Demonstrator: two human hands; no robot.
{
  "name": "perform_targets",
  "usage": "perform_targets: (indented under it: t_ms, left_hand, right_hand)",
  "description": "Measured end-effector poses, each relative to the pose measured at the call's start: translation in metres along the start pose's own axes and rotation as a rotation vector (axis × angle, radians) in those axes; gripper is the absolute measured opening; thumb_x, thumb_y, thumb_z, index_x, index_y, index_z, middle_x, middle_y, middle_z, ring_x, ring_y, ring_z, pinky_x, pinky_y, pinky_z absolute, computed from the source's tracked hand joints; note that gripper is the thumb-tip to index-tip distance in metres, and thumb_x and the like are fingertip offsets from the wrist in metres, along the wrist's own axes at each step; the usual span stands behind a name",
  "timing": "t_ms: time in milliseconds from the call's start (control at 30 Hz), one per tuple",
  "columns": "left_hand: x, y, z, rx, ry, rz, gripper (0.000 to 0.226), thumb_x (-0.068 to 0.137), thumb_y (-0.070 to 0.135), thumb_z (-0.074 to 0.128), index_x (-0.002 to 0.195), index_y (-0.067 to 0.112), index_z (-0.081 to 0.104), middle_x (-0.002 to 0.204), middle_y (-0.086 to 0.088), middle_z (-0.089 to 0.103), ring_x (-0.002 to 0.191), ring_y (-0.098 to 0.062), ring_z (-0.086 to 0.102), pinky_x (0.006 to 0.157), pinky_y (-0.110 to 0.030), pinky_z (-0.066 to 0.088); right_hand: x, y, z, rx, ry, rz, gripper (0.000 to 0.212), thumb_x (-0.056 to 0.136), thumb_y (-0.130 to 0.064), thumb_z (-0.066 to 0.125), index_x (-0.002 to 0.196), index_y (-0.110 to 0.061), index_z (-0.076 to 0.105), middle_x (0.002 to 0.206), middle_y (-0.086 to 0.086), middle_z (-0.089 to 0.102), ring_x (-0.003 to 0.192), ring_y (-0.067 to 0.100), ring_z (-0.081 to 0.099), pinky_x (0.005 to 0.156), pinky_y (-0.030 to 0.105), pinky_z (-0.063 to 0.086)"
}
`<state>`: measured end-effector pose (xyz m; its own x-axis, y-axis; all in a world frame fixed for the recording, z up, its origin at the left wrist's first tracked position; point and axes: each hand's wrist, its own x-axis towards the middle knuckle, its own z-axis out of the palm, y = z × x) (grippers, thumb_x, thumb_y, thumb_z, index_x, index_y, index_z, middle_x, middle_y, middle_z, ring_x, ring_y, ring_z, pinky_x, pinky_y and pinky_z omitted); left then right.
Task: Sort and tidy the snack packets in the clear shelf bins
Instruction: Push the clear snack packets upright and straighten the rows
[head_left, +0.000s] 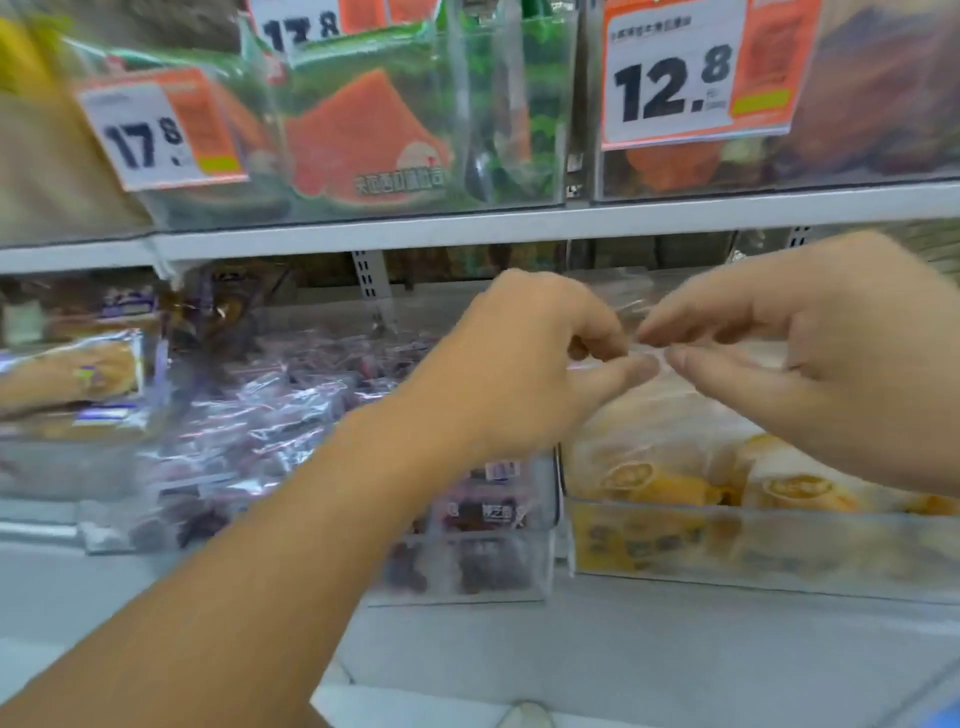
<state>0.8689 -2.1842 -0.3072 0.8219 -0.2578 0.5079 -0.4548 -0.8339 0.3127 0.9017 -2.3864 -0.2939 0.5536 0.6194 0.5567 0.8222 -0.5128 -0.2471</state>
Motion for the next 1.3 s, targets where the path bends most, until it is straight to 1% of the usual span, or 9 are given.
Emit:
perform_targets:
  t_ms: [200,433,567,667,733,867,1000,1100,1300]
  left_hand:
    - [-0.082,-0.059,-0.077,0.192,-0.199,-0.457,0.061,0.079,0.074,0.054,0.123,0.035,0.068,0.124,0.019,0.066,0.113,0.003,0.058,0.103,-0.029,0.047]
    - [-0.125,-0.112,-0.046,0.372,-0.613,-0.666,0.104,0.065,0.094,0.008,0.155,0.047,-0.013,0.163,0.014,-0.025,0.152,-0.019,-0.02,0.123,-0.054,-0.008]
    - [-0.122,-0.126,-0.054,0.363,-0.682,-0.643,0.103,0.066,0.09,0.013,0.156,0.047,-0.01,0.164,0.017,-0.022,0.153,-0.017,-0.018,0.123,-0.052,-0.008]
    - [-0.121,-0.141,-0.064,0.324,-0.621,-0.54,0.11,0.063,0.1,0.019,0.157,0.047,0.001,0.167,0.017,-0.003,0.155,-0.02,-0.003,0.124,-0.054,0.005]
    - [-0.121,-0.144,-0.064,0.318,-0.585,-0.583,0.119,0.056,0.103,0.025,0.157,0.047,-0.005,0.166,0.016,-0.009,0.155,-0.023,-0.011,0.123,-0.056,0.002]
    - [-0.12,-0.146,-0.06,0.373,-0.667,-0.667,0.13,0.048,0.104,0.031,0.151,0.048,-0.025,0.163,0.006,-0.028,0.15,-0.028,-0.026,0.122,-0.056,-0.01]
    - [-0.13,-0.134,-0.077,0.271,-0.582,-0.552,0.124,0.057,0.098,0.041,0.156,0.045,-0.011,0.167,0.012,-0.016,0.153,-0.016,-0.015,0.125,-0.047,0.0]
    - [-0.146,-0.114,-0.098,0.222,-0.344,-0.322,0.085,0.059,0.086,0.065,0.132,0.047,0.046,0.143,0.024,0.037,0.134,-0.001,0.036,0.108,-0.027,0.037]
    - [-0.183,-0.124,-0.082,0.392,-0.257,-0.027,0.032,0.061,0.055,0.09,0.075,0.033,0.07,0.084,0.018,0.054,0.075,-0.006,0.051,0.064,-0.029,0.044]
  right_hand:
    - [0.02,-0.068,0.057,-0.087,-0.411,-0.021,0.051,0.09,-0.066,0.04,0.131,-0.038,0.051,0.13,-0.015,0.058,0.12,0.013,0.053,0.096,0.042,0.048]
    - [0.039,-0.082,0.134,-0.359,-0.773,-0.017,0.089,0.084,-0.076,-0.005,0.157,-0.026,-0.014,0.166,0.0,-0.018,0.154,0.022,-0.009,0.124,0.046,0.007]
    - [0.075,-0.104,0.126,-0.394,-0.914,0.143,0.059,0.096,-0.07,0.011,0.14,-0.045,0.039,0.159,0.01,0.03,0.142,0.027,0.036,0.105,0.046,0.038]
    - [0.108,-0.101,0.134,-0.282,-0.645,0.16,0.078,0.086,-0.082,0.009,0.105,-0.029,0.064,0.114,0.004,0.065,0.111,0.028,0.059,0.091,0.044,0.047]
    - [0.121,-0.089,0.155,-0.241,-0.613,0.152,0.083,0.084,-0.083,0.012,0.15,-0.038,0.034,0.157,0.002,0.036,0.142,0.032,0.034,0.11,0.053,0.036]
    - [0.124,-0.069,0.189,-0.214,-0.836,0.266,0.086,0.083,-0.085,0.013,0.156,-0.043,-0.006,0.167,-0.006,-0.008,0.153,0.032,-0.002,0.121,0.059,0.007]
    - [0.106,-0.097,0.152,-0.242,-0.621,0.103,0.088,0.082,-0.083,0.015,0.157,-0.039,0.007,0.165,-0.004,0.016,0.15,0.027,0.02,0.119,0.052,0.024]
    - [0.067,-0.129,0.127,-0.376,-0.495,-0.131,0.051,0.088,-0.074,0.037,0.124,-0.04,0.052,0.119,-0.016,0.056,0.111,0.015,0.056,0.085,0.037,0.051]
    - [0.021,-0.116,0.164,-0.546,-0.268,-0.536,0.019,0.071,-0.017,0.071,0.061,-0.018,0.055,0.078,0.004,0.048,0.072,0.027,0.046,0.063,0.04,0.03]
